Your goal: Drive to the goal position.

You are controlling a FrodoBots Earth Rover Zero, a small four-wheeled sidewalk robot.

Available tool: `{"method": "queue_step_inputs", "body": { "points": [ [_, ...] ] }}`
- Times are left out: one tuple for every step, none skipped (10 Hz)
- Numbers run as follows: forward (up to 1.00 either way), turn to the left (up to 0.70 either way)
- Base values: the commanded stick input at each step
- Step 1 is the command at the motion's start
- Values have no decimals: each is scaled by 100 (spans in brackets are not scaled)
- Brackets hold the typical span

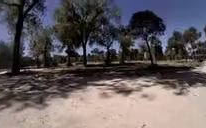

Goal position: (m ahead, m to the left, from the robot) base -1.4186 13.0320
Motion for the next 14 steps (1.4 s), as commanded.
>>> {"method": "queue_step_inputs", "body": {
  "points": [
    [85,0],
    [85,0],
    [85,0],
    [85,0],
    [85,10],
    [85,32],
    [85,34],
    [85,34],
    [85,34],
    [85,34],
    [85,34],
    [85,34],
    [85,34],
    [85,34]
  ]
}}
